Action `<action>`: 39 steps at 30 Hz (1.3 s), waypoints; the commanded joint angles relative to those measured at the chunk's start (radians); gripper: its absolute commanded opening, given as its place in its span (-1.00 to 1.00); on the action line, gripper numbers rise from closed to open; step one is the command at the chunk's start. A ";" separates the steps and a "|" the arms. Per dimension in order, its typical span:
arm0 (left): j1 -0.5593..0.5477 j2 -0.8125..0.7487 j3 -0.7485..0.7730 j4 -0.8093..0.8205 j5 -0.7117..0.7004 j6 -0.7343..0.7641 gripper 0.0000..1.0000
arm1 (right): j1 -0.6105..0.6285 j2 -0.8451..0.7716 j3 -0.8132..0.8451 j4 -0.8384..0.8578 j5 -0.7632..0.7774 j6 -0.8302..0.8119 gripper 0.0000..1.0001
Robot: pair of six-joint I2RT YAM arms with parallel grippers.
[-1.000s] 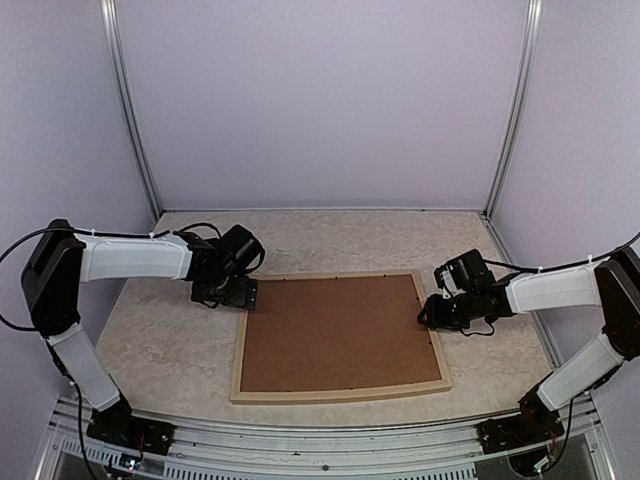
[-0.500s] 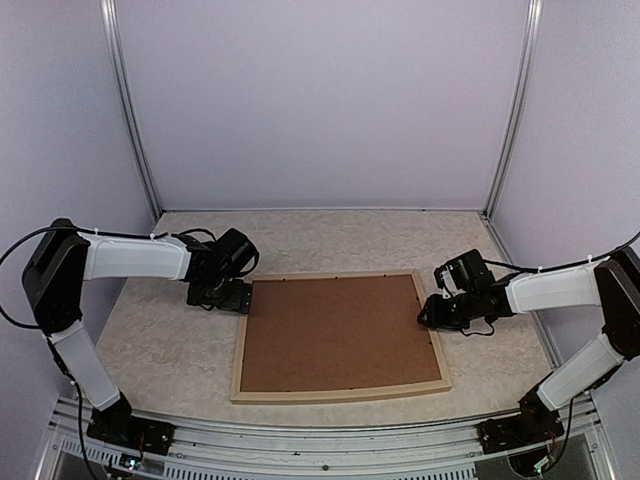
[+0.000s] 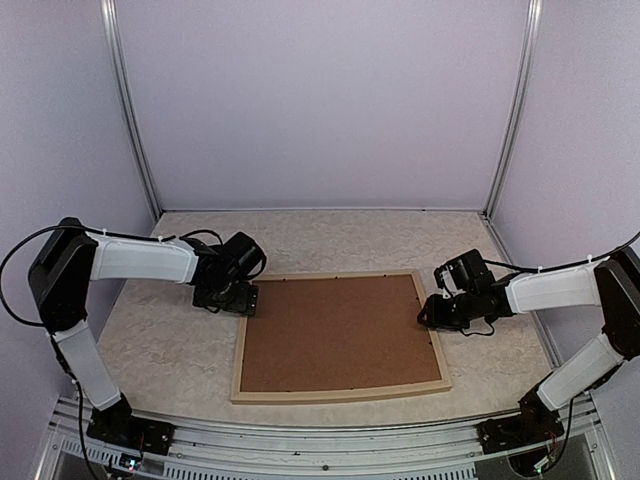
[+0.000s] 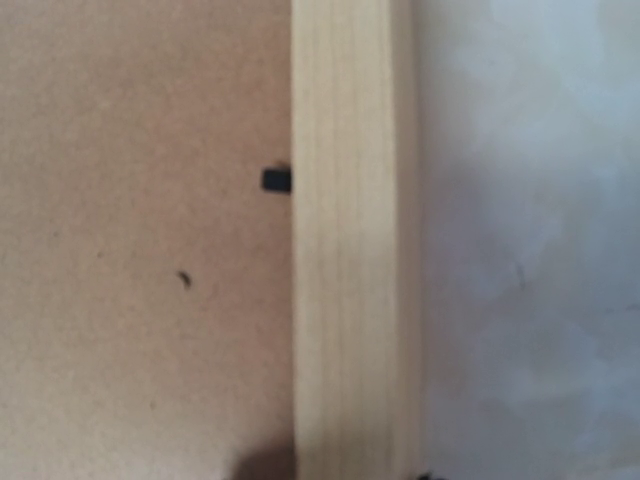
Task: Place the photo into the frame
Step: Press the fastener onto the backboard.
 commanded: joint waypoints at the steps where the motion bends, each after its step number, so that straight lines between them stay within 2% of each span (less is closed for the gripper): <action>1: -0.037 0.052 0.004 -0.029 0.038 -0.016 0.93 | 0.015 0.035 -0.024 -0.011 -0.012 -0.008 -0.22; 14: -0.101 0.102 0.010 -0.048 0.052 -0.051 0.92 | 0.015 0.033 -0.030 -0.007 -0.010 -0.005 -0.22; 20: -0.105 0.071 0.028 -0.057 -0.006 -0.064 0.92 | 0.016 0.040 -0.027 -0.006 -0.013 -0.009 -0.22; 30: -0.046 -0.027 0.080 -0.128 -0.082 -0.038 0.93 | 0.015 0.038 -0.035 0.000 -0.012 -0.005 -0.22; 39: -0.009 0.007 0.085 -0.139 -0.062 -0.006 0.93 | 0.015 0.047 -0.032 0.003 -0.014 -0.012 -0.22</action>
